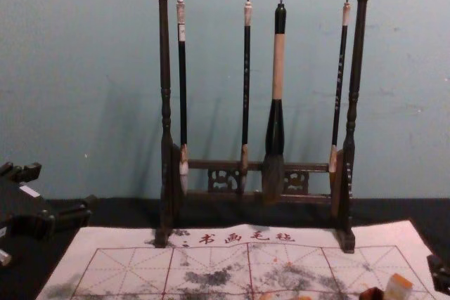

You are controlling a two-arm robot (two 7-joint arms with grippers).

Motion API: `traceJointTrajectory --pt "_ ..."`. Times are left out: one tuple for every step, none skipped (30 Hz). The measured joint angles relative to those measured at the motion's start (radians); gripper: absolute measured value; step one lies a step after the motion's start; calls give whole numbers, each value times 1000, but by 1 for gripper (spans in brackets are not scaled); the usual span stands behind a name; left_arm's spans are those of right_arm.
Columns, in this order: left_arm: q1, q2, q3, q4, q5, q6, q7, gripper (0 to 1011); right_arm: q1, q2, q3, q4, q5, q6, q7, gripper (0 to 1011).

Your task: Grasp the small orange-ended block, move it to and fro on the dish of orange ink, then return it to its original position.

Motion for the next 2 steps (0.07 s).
traceJointTrajectory --pt "0 0 0 0 0 0 0 1001 0 0 0 0 0 0 0 1002" --pt "0 0 0 0 0 0 0 1001 0 0 0 0 0 0 0 1002"
